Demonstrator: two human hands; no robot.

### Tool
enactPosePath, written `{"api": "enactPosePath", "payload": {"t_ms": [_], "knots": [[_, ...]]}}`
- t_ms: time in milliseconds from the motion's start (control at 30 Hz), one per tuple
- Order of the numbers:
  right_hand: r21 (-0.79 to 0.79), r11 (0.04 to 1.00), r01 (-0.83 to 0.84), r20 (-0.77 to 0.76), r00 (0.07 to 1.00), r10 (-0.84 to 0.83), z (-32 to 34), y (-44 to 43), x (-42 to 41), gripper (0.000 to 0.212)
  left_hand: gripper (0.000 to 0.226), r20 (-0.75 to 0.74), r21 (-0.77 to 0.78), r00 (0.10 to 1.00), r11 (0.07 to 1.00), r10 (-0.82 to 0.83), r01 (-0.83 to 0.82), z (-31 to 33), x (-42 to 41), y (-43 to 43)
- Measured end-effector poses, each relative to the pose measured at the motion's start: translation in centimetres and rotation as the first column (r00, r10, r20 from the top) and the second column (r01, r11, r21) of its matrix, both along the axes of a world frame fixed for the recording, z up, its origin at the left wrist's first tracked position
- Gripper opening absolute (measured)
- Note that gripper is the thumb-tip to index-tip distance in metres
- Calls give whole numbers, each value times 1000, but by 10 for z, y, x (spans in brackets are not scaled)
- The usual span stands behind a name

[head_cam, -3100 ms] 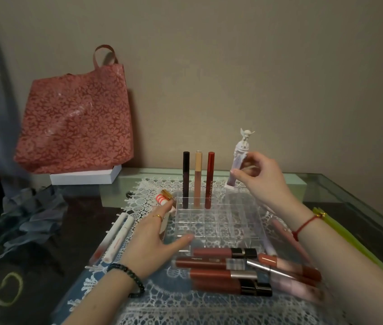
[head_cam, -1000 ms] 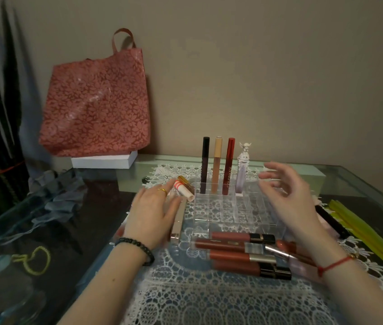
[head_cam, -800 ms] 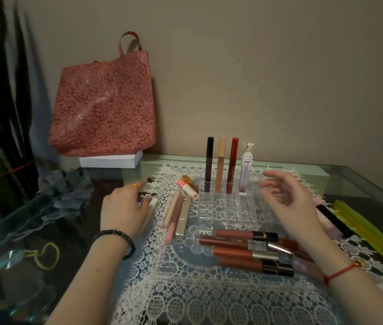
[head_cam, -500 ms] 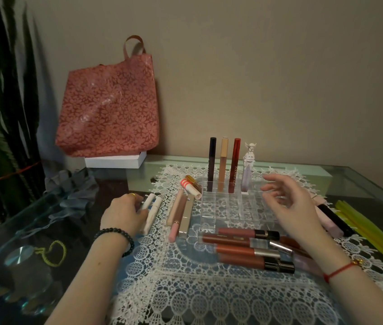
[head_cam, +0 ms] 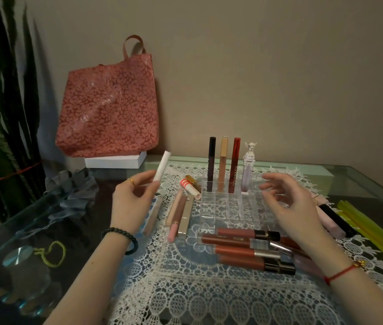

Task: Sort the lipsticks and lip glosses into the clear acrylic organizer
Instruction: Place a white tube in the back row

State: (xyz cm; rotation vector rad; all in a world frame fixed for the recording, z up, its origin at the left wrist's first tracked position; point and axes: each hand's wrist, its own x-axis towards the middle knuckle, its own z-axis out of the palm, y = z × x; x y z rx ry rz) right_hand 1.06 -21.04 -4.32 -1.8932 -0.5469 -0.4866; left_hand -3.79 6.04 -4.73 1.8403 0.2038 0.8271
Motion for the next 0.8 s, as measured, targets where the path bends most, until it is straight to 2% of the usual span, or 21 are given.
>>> {"api": "enactPosePath", "payload": {"t_ms": [67, 100, 267, 533, 700, 800], "knots": [[9, 999, -35, -7, 999, 35, 3, 4, -5, 33, 25, 71, -249, 976, 944, -204, 215, 5, -3, -16], [28, 998, -63, -16, 998, 64, 5, 7, -8, 33, 27, 95, -319, 957, 902, -276, 291, 6, -4, -23], [120, 966, -230, -52, 970, 237, 11, 25, -23, 31, 26, 120, -470, 849, 723, -515, 506, 3, -5, -51], [223, 924, -310, -60, 942, 331, 12, 33, -31, 30, 41, 39, -381, 762, 695, -647, 610, -7, -3, -80], [252, 926, -281, -50, 952, 302, 11, 32, -29, 27, 32, 37, -284, 761, 723, -648, 630, -9, -1, -88], [248, 935, -255, -41, 961, 273, 14, 28, -25, 24, 29, 48, -168, 802, 786, -596, 595, -9, -1, -89]]}}
